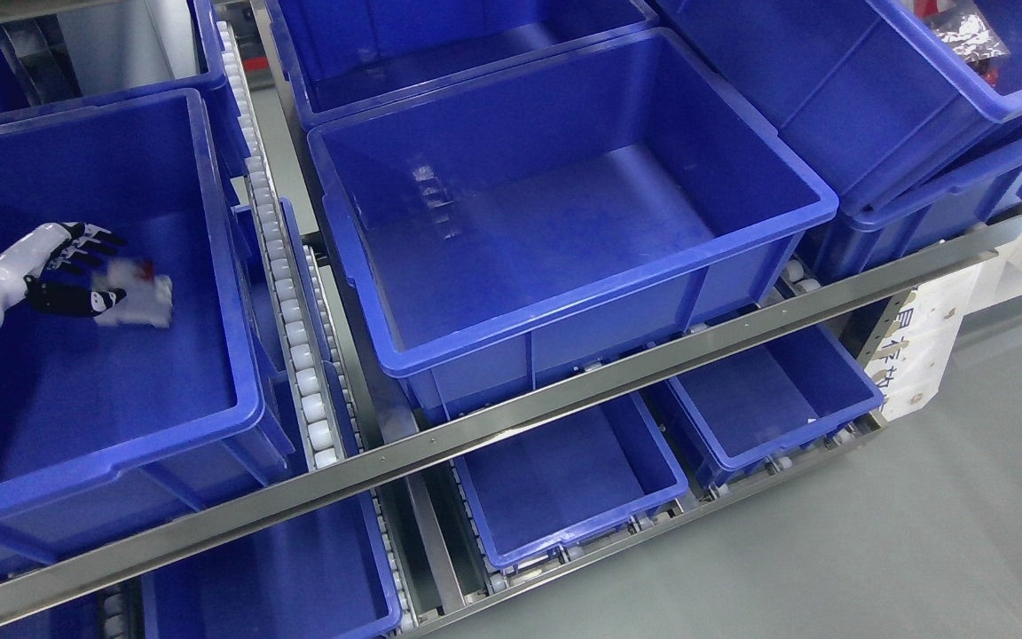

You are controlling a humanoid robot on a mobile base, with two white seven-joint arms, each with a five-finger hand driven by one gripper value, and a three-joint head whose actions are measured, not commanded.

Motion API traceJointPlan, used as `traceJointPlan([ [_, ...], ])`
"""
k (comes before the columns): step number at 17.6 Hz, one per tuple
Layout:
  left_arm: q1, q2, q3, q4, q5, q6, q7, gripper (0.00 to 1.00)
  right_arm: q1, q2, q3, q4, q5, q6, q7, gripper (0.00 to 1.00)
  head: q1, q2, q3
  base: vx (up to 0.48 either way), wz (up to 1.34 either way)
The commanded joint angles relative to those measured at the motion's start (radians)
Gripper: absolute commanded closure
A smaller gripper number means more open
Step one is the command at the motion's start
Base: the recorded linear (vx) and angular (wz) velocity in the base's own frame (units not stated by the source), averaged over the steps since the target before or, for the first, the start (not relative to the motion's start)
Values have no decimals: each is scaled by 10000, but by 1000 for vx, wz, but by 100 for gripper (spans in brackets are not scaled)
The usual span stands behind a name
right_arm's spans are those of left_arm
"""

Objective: Place circuit breaker on shelf
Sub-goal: 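Lower the left hand into the blue bin nearest it and release, then withdraw the open left hand up from the bin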

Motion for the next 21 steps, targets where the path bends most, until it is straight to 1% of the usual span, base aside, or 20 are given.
traceJointPlan([
  [1,-63,95,-36,481,-25,-6,76,21,-1,-175,199,0,0,551,5,0,0,0,0,0,0],
  [2,-93,95,-20,481,-10,-6,228,17,-1,-175,199,0,0,551,5,0,0,0,0,0,0],
  [4,-551,34,285,496,174,-6,1115,8,-1,-175,199,0,0,551,5,0,0,0,0,-4,30],
  [5,-721,-149,621,481,357,-6,1757,3,-1,-175,199,0,0,551,5,0,0,0,0,0,-12],
  [6,-799,-561,1050,481,829,-6,2568,1,-1,-175,199,0,0,551,5,0,0,0,0,0,-12],
  [7,-799,-929,1434,481,1457,-6,3154,1,-1,-175,199,0,0,551,5,0,0,0,0,0,0],
  [8,-890,-1434,1923,481,2556,-22,3873,1,-1,-175,199,0,0,551,5,0,0,0,0,0,0],
  [10,-983,-2386,2585,420,5101,-22,4751,1,-1,-175,199,0,0,551,5,0,0,0,0,10,33],
  [11,-1059,-2573,2618,358,5979,-22,4846,1,-1,-175,199,0,0,551,5,0,0,0,0,0,0],
  [12,-999,-2650,2634,130,6094,-22,4801,1,-1,-175,199,0,0,551,5,0,0,0,0,-27,-70],
  [13,-892,-2666,2588,-343,6096,-22,4786,1,-1,-175,199,0,0,551,5,0,0,0,0,-27,-70],
  [15,-250,-2834,2558,-1691,6096,100,4679,1,-1,-175,199,0,0,551,5,0,0,0,0,-112,-2],
  [17,607,-3034,2557,-3544,6111,406,4602,1,-1,-175,199,0,0,551,5,0,0,0,0,-175,66],
  [19,1756,-3462,2451,-5324,6126,759,4586,1,-1,-175,199,0,0,551,5,0,0,0,0,-201,68],
  [21,2496,-3602,2388,-6128,6126,776,4449,1,-1,-175,199,0,0,551,5,0,0,0,0,-224,-6],
])
